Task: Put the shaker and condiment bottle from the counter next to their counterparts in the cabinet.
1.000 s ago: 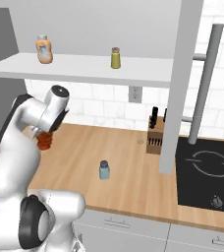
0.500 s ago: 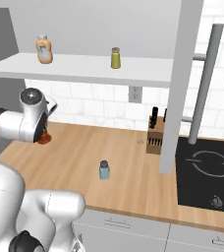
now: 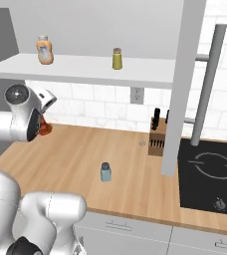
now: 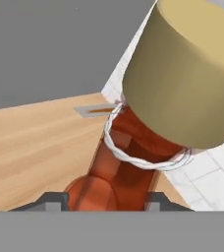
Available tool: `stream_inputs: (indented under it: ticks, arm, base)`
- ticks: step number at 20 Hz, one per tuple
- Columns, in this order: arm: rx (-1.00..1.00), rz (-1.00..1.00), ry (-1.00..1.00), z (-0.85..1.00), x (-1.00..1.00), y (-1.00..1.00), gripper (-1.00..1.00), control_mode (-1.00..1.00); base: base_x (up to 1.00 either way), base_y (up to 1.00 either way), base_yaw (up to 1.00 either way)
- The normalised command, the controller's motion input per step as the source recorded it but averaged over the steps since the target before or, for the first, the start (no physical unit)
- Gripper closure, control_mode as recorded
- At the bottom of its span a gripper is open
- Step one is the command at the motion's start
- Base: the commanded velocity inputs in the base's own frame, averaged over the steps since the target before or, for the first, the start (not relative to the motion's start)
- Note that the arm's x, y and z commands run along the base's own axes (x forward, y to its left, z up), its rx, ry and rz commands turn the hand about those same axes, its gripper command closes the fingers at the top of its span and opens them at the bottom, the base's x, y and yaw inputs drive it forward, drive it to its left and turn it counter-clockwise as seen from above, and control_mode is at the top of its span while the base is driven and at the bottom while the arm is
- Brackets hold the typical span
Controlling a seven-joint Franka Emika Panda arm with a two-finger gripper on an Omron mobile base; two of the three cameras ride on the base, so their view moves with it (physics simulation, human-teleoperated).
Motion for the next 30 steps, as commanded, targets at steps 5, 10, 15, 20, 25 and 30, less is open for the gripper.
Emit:
stream_inputs:
  ticks: [5,10,15,20,25,30]
  arm:
    - [0.06,-0.15,0.0,0.61,0.0,-0.08,1.0,-1.0]
    - [0.08,-0.13,0.0,0.67,0.0,-0.07,1.0,-1.0]
    - [0.07,-0.09,-0.01,0.59,0.0,-0.08,1.0,-1.0]
    - [0.06,-0.02,-0.09,0.48,0.0,-0.08,1.0,-1.0]
    - [0.06,0.0,-0.09,0.43,0.0,-0.11,1.0,-1.0]
    - [0.0,0.0,-0.09,0.1,0.11,-0.03,1.0,-1.0]
  base:
    - [0.0,0.0,0.0]
    - [0.0,0.0,0.0]
    - [0.0,0.0,0.0]
    - [0.0,0.0,0.0]
    - [0.0,0.0,0.0]
    - [0.0,0.0,0.0]
